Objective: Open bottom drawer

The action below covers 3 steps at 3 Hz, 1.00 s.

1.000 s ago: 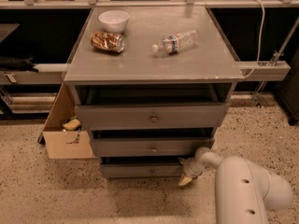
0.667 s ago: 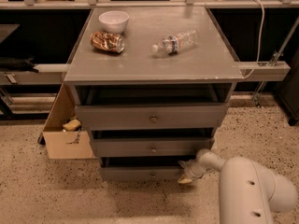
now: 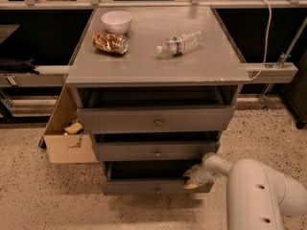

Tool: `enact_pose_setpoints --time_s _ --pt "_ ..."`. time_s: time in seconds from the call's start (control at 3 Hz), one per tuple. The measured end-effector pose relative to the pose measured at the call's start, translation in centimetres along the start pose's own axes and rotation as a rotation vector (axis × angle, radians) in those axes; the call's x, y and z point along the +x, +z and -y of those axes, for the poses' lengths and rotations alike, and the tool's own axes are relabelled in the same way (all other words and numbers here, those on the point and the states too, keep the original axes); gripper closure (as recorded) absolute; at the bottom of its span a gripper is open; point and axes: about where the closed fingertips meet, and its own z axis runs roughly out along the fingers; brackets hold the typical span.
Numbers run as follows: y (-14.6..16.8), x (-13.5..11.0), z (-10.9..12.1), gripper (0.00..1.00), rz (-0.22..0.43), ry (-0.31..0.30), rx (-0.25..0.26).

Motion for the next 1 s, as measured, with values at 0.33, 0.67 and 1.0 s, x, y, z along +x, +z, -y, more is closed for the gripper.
enact_pose_setpoints --time_s 0.33,0.67,1.0 --pt "-0.33 -0.60 -1.59 0.98 0.025 0.006 -0.018" --pt "-0.33 -0.60 -1.59 0.74 0.025 0.006 -0.018" --pt "-0.33 -0.60 -1.59 0.52 0.025 0.006 -0.018"
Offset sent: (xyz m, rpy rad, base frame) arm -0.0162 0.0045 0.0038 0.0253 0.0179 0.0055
